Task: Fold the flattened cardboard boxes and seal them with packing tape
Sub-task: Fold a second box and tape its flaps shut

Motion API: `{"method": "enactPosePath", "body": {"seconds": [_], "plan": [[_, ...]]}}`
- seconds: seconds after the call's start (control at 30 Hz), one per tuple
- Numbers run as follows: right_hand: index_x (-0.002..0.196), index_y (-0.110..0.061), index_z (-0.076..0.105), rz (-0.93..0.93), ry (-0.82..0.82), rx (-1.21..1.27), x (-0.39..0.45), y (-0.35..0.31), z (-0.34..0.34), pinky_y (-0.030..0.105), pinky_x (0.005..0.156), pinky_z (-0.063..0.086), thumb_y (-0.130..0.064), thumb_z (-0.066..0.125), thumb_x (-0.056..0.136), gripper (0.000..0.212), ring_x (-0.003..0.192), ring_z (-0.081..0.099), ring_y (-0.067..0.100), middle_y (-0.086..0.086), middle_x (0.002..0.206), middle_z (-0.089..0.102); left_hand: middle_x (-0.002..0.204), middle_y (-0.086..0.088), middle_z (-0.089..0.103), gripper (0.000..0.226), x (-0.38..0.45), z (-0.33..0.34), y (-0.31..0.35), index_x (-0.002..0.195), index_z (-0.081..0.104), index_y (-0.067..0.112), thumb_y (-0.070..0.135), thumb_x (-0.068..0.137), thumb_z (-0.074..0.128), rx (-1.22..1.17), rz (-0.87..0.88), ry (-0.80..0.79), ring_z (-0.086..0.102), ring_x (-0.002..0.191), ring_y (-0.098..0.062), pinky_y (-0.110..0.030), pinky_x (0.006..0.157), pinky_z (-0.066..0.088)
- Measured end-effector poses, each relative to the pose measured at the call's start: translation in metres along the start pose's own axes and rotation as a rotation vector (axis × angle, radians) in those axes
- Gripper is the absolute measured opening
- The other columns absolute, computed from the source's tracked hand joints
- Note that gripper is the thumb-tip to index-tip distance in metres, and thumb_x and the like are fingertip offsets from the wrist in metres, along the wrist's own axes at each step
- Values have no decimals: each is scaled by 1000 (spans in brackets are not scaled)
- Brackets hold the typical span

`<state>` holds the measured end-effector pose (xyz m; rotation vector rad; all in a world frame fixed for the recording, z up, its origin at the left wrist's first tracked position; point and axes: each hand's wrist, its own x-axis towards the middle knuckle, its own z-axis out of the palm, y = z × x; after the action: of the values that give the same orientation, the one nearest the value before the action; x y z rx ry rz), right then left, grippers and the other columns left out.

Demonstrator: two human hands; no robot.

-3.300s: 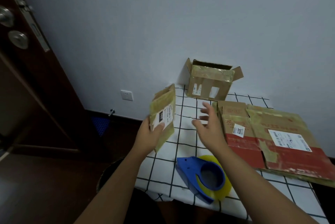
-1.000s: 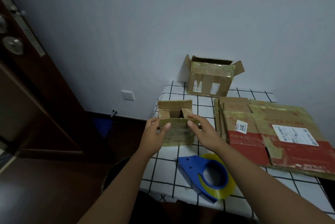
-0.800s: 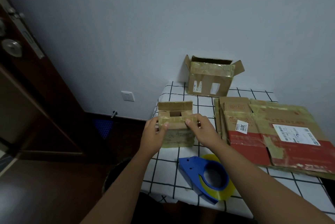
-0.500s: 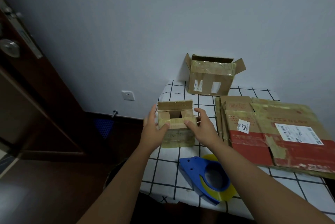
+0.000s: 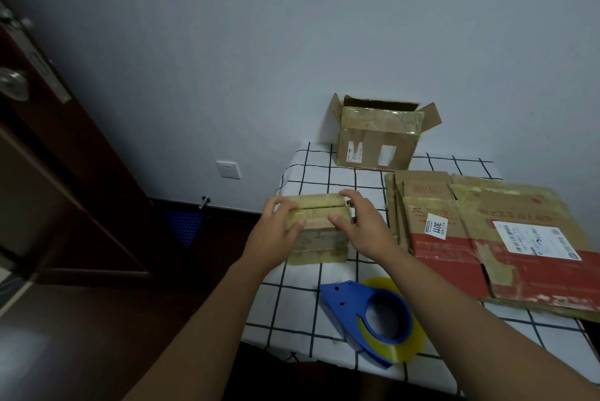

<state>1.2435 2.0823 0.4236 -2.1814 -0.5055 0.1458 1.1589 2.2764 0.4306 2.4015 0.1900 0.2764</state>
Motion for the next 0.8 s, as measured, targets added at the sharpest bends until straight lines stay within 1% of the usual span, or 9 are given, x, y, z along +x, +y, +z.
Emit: {"method": "enactPosePath", "body": {"seconds": [0.1, 0.17, 0.27, 0.4, 0.47, 0.57, 0.7, 0.77, 0.8], "plan": [[134, -25, 48, 9, -9, -73, -2, 0, 1, 36, 87, 49, -47, 60, 94, 47, 104, 57, 19, 4, 129, 53, 148, 7, 29, 49, -5, 2, 1, 137, 49, 17, 43, 96, 55, 23, -5, -30, 47, 120, -13, -35, 93, 52], [138, -22, 46, 3, -25, -98, -5, 1, 0, 34, 88, 48, -49, 59, 93, 54, 107, 56, 18, 3, 132, 54, 156, 8, 23, 56, -7, 2, 2, 142, 45, 16, 43, 94, 58, 50, 7, -53, 40, 130, -13, -31, 97, 45], [148, -21, 38, -29, -89, -140, -12, 3, -2, 35, 99, 46, -46, 63, 92, 66, 120, 51, 17, 0, 142, 48, 162, 5, 16, 60, -8, 4, 0, 149, 34, 19, 35, 96, 57, 124, 34, -71, 34, 138, -16, -32, 102, 41], [149, -17, 38, -88, -40, -194, -20, 1, -6, 32, 102, 43, -38, 64, 94, 64, 122, 51, 18, 3, 143, 50, 162, 1, 17, 52, -11, 7, 0, 150, 36, 19, 30, 101, 50, 142, 68, -45, 37, 138, -20, -36, 105, 41], [147, -16, 41, -111, -17, -202, -26, 1, -8, 32, 101, 44, -39, 65, 93, 63, 121, 53, 18, 2, 141, 52, 162, 1, 17, 50, -16, 9, 1, 149, 37, 19, 29, 102, 47, 166, 73, -37, 40, 136, -20, -35, 103, 43], [148, -19, 40, -101, -46, -229, -35, 6, -8, 31, 101, 43, -42, 64, 93, 64, 122, 53, 18, 2, 143, 51, 163, 2, 14, 48, -24, 13, -1, 150, 35, 22, 28, 103, 44, 224, 89, -48, 45, 130, -20, -34, 98, 47], [152, -25, 32, -66, -68, -264, -37, 5, -7, 26, 94, 40, -40, 59, 96, 64, 123, 52, 17, 0, 146, 49, 163, 1, 12, 50, -25, 18, -2, 150, 35, 29, 23, 102, 47, 244, 84, -43, 41, 132, -20, -36, 95, 49], [155, -31, 21, -54, -84, -238, -39, 1, -9, 26, 87, 42, -40, 60, 96, 71, 119, 55, 19, 0, 143, 51, 163, 1, 13, 50, -23, 19, 0, 149, 36, 29, 21, 101, 49, 237, 70, -32, 41, 133, -21, -35, 97, 48], [156, -33, 14, -44, -86, -196, -42, 0, -10, 29, 87, 44, -40, 60, 96, 76, 119, 56, 20, 0, 143, 52, 163, 1, 13, 50, -23, 20, 1, 149, 36, 29, 20, 101, 49, 236, 66, -33, 40, 134, -21, -34, 98, 47]]}}
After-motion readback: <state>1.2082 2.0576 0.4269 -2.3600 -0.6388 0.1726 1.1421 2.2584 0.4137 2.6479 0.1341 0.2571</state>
